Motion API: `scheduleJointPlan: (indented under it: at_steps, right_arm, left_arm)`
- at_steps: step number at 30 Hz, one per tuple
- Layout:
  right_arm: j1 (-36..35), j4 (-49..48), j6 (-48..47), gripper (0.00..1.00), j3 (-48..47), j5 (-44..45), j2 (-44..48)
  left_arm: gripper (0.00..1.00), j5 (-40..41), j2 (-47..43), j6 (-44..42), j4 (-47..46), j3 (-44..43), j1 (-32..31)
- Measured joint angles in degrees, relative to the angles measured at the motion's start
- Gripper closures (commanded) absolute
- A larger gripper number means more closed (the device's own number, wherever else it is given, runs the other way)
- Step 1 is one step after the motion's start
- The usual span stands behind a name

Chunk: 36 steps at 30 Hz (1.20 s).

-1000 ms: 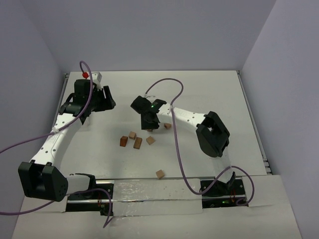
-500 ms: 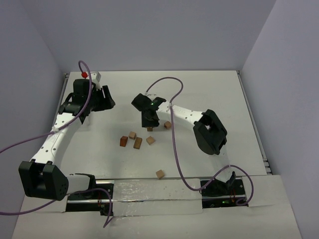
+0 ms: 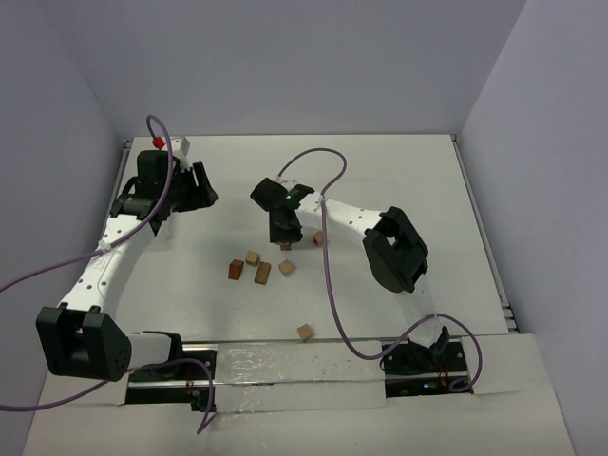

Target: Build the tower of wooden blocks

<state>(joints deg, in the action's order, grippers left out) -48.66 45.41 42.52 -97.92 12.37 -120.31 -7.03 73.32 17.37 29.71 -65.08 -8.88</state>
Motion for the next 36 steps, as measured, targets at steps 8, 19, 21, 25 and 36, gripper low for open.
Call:
scheduleJointPlan:
  at_steps: [8,19,21,25,36]
  right_arm:
    - [0.30,0.00,0.02,0.80,-0.36,-0.03,-0.94]
    - [0.71,0.00,0.04,0.75,-0.36,-0.23,-0.94]
    - [0.72,0.00,0.04,0.72,-0.36,-0.25,-0.94]
    - [0.72,-0.01,0.04,0.61,-0.36,-0.29,-0.94]
    - [0.91,-0.40,0.15,0.28,1.03,-1.75,-0.94]
  left_arm:
    - [0.33,-0.85,0.03,0.00,0.00,0.00,0.40]
    - [0.33,-1.73,0.24,-0.02,-0.02,0.00,0.85]
    - [0.33,-1.95,0.26,-0.02,-0.02,0.00,0.85]
    - [0.33,-2.29,0.31,-0.02,-0.04,0.00,0.87]
    - [0.34,-2.71,0.63,-0.02,-0.07,0.00,1.22]
